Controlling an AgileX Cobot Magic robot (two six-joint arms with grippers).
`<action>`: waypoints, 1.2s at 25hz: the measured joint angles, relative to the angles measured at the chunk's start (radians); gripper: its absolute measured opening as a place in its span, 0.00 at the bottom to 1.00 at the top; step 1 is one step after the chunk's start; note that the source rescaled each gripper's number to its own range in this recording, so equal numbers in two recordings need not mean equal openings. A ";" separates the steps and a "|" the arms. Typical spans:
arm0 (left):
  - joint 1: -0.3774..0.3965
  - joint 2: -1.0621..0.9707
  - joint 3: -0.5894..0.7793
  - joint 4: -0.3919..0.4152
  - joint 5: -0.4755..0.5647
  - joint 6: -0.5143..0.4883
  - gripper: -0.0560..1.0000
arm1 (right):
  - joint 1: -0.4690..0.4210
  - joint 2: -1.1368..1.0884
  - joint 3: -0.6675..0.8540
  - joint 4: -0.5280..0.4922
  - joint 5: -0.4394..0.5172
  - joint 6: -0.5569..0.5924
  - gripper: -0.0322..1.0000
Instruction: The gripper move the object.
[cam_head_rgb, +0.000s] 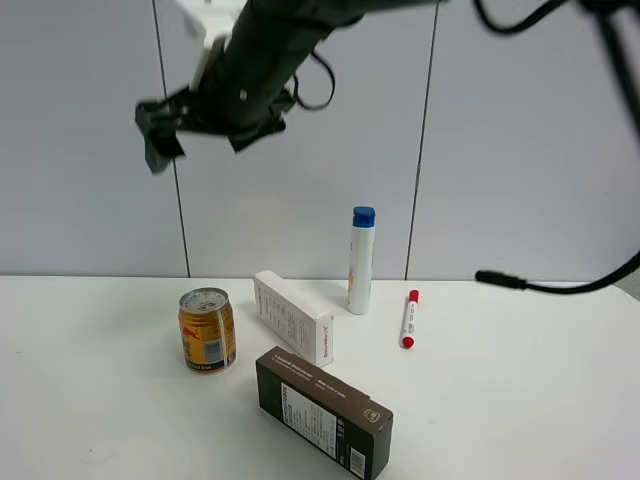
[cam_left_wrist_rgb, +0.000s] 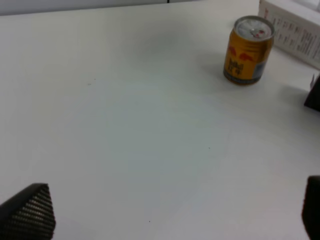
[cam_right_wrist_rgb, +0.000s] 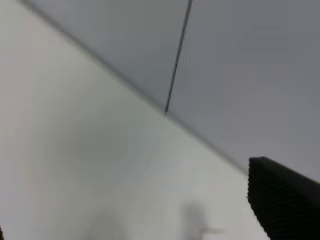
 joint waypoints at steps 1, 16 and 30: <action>0.000 0.000 0.000 0.000 0.000 0.000 1.00 | 0.001 -0.040 0.000 -0.011 -0.005 0.018 0.96; 0.000 0.000 0.000 0.000 0.000 0.000 1.00 | 0.017 -0.374 0.001 -0.350 0.317 0.209 0.99; 0.000 0.000 0.000 0.000 0.000 0.000 1.00 | 0.017 -0.715 0.006 -0.459 0.589 0.162 1.00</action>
